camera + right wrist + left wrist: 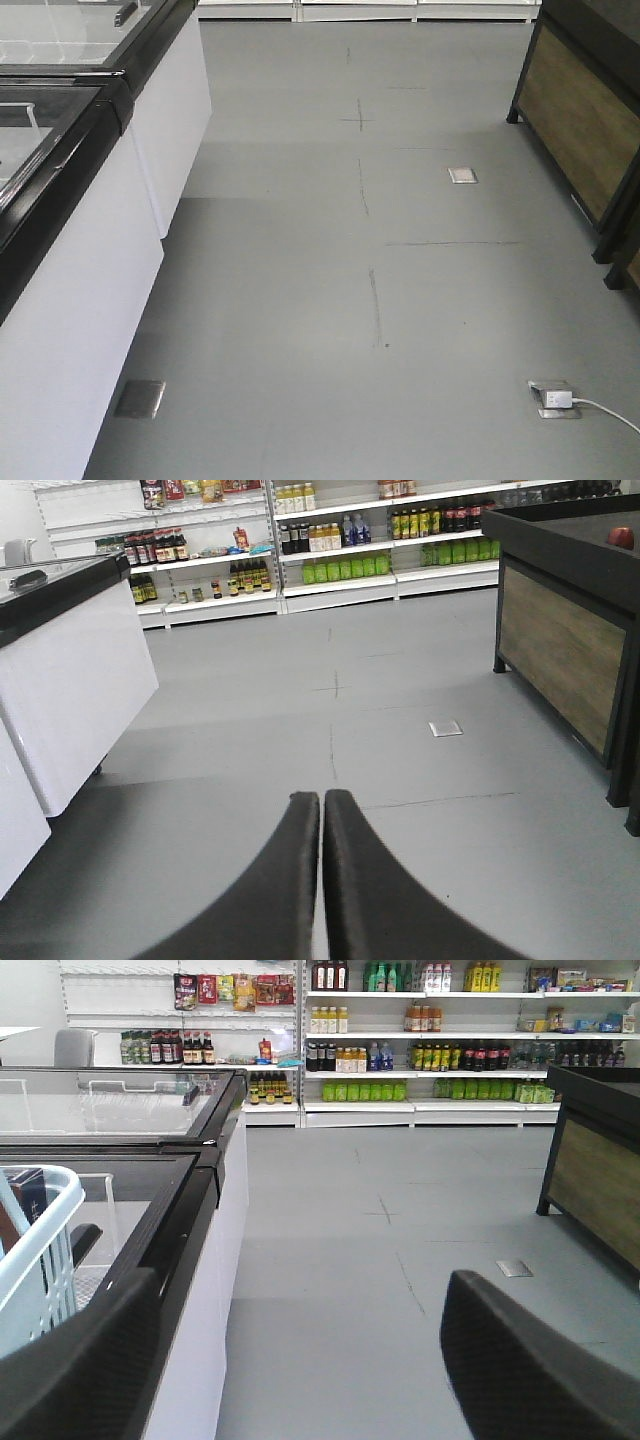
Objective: Left arm holds basket, right arm returns cookies
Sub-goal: 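Rotate and move the left gripper to the light blue basket handle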
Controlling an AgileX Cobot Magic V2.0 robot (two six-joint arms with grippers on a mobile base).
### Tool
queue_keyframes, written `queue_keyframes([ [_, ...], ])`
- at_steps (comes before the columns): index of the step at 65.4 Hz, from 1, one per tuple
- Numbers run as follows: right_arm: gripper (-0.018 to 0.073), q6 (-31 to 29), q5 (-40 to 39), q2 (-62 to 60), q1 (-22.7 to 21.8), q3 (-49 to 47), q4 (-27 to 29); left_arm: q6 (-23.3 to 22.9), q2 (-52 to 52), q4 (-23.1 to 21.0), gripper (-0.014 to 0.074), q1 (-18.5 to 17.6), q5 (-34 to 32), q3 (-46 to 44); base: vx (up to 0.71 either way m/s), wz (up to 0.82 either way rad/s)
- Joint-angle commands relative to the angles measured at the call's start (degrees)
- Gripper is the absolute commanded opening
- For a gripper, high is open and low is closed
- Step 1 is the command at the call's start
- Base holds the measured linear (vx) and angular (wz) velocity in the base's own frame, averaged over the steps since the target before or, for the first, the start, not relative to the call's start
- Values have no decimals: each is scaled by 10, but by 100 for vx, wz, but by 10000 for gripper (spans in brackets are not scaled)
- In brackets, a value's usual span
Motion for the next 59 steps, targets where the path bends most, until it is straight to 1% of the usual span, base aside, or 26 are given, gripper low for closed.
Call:
queue_keyframes([
  [1,-8,-7,-44,-7,-4,1,-1,-23,7,-11,540,0,-46,-20,0,0],
  [6,-8,-7,-44,-7,-4,1,-1,-87,7,-47,545,0,-57,-21,0,0],
  [7,-8,-7,-44,-7,-4,1,-1,-109,7,-54,546,0,-58,-21,0,0],
  [10,-8,-7,-44,-7,-4,1,-1,-154,7,-76,548,0,-63,-21,0,0],
  [13,-8,-7,-44,-7,-4,1,-1,-197,7,-90,549,0,-71,-20,0,0],
  [14,-8,-7,-44,-7,-4,1,-1,-217,7,-94,549,0,-76,-20,0,0],
  [20,-8,-7,-44,-7,-4,1,-1,-291,7,-111,549,0,-94,-20,0,0],
  [22,-8,-7,-44,-7,-4,1,-1,-323,7,-124,549,0,-100,-20,0,0],
  [29,-8,-7,-44,-7,-4,1,-1,-423,7,-189,549,0,-108,-20,0,0],
  [30,-8,-7,-44,-7,-4,1,-1,-441,7,-204,548,0,-108,-20,0,0],
  [33,-8,-7,-44,-7,-4,1,-1,-471,7,-229,548,0,-108,-20,0,0],
  [37,-8,-7,-44,-7,-4,1,-1,-488,7,-245,548,0,-109,-20,0,0],
  [50,-8,-7,-44,-7,-4,1,-1,-488,7,-244,548,0,-113,-20,0,0],
  [59,-8,-7,-44,-7,-4,1,-1,-485,7,-242,548,0,-130,-20,0,0],
])
